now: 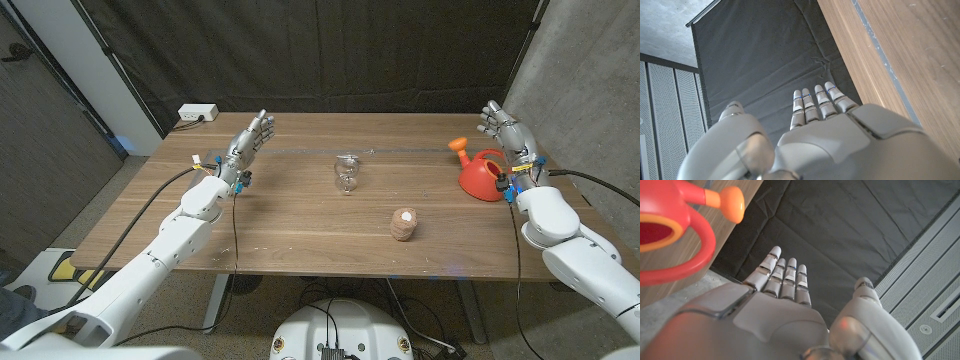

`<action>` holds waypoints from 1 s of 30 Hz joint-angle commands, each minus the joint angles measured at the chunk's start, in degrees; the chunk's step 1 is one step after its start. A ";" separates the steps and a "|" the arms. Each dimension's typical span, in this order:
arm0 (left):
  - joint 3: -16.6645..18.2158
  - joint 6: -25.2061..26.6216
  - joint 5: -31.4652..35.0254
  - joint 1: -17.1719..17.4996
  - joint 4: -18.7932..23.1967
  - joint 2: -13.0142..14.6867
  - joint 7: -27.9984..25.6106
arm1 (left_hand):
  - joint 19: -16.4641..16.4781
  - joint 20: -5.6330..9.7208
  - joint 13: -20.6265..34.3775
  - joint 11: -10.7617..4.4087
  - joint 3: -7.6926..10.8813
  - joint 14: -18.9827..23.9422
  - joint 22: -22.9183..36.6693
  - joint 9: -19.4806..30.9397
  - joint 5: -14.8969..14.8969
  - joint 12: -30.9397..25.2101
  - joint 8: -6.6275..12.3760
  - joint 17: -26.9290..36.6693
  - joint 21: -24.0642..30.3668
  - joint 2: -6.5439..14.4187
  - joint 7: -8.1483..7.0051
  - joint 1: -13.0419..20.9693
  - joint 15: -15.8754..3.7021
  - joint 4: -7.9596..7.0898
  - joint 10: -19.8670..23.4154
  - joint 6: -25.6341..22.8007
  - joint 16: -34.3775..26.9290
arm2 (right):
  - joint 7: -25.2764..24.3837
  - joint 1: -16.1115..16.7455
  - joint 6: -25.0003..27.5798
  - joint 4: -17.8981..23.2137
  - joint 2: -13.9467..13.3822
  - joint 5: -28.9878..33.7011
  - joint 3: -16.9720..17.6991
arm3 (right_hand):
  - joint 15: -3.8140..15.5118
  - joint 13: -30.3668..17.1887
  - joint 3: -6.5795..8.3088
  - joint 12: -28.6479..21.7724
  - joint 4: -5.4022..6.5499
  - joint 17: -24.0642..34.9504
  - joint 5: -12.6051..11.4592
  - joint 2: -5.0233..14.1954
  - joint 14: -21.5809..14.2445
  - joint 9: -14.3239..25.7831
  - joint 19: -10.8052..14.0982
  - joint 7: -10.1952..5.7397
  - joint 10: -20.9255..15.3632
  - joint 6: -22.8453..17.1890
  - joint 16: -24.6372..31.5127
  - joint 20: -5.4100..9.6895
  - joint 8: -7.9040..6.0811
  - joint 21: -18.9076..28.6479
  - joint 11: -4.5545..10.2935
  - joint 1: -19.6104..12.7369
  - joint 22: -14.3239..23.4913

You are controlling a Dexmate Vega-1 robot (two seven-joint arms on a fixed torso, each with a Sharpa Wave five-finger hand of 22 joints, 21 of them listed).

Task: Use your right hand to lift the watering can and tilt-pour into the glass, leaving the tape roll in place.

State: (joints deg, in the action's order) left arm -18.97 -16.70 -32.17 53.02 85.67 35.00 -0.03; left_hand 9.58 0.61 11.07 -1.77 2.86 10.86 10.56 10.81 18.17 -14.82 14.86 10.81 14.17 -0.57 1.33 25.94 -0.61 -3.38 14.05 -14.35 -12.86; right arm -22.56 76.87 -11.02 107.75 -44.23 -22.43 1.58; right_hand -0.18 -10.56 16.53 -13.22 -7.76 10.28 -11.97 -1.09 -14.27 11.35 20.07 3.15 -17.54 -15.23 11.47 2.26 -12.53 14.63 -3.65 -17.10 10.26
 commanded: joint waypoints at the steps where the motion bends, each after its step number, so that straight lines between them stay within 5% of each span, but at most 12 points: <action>1: 0.77 -0.17 0.16 1.48 1.98 0.86 -0.94 | -0.20 -0.02 0.20 -0.14 -0.02 -0.13 0.18 0.11 -0.25 0.12 0.12 0.05 -0.18 -0.34 0.14 -0.09 -0.13 -0.02 0.41 -0.45 0.37 | -3.93 1.56 6.36 1.54 -0.88 3.78 3.40 | 0.30 -0.15 0.03 -0.39 -0.21 0.15 0.12 0.16 -0.98 0.18 1.16 -0.27 -0.94 -0.67 0.54 2.58 -0.03 0.40 -0.10 -0.75 0.28; 25: 2.15 -1.79 -0.17 5.09 4.48 1.08 -2.68 | -1.53 -0.45 0.20 -0.55 -0.29 -1.04 0.14 0.10 -0.63 0.65 -0.26 0.01 -1.00 -0.08 -0.26 0.15 -0.40 -0.09 0.49 -0.98 1.11 | -6.70 5.34 22.10 4.83 -3.91 7.67 6.84 | 1.03 -0.24 -0.06 -0.50 -0.86 0.08 -0.08 -0.59 -1.08 0.33 1.89 -0.67 -1.88 -1.16 -0.12 2.98 -0.07 -0.04 0.27 -2.29 0.20; 30: 2.17 -1.52 -0.18 5.54 4.99 1.14 -2.99 | -1.53 -0.33 0.20 -0.44 -0.34 -1.62 0.13 0.10 -0.71 0.89 -0.35 -0.01 -1.06 0.00 -0.41 0.21 -0.59 -0.11 0.21 -1.11 1.39 | -6.77 5.04 24.28 4.33 -4.38 8.05 6.47 | 2.35 -0.44 -0.16 -0.41 -0.20 0.59 -0.23 -0.08 -5.56 0.41 5.12 -0.76 -1.94 -0.94 1.30 3.61 0.16 0.68 0.69 -2.14 0.31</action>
State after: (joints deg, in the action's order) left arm -17.06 -17.89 -32.36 57.39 89.57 35.97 -1.68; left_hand 8.25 0.30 11.05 -1.94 2.86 9.57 10.55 10.80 17.77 -14.17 14.60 10.65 13.29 -0.67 0.81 25.84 -1.20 -3.39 14.20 -14.86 -11.64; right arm -28.34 79.94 7.54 110.84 -46.73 -15.71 6.62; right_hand 1.62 -10.82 16.37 -13.67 -8.39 10.51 -11.97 -1.32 -18.11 11.61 23.86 2.54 -19.00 -15.85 12.15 2.47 -12.53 14.81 -3.42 -18.84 10.26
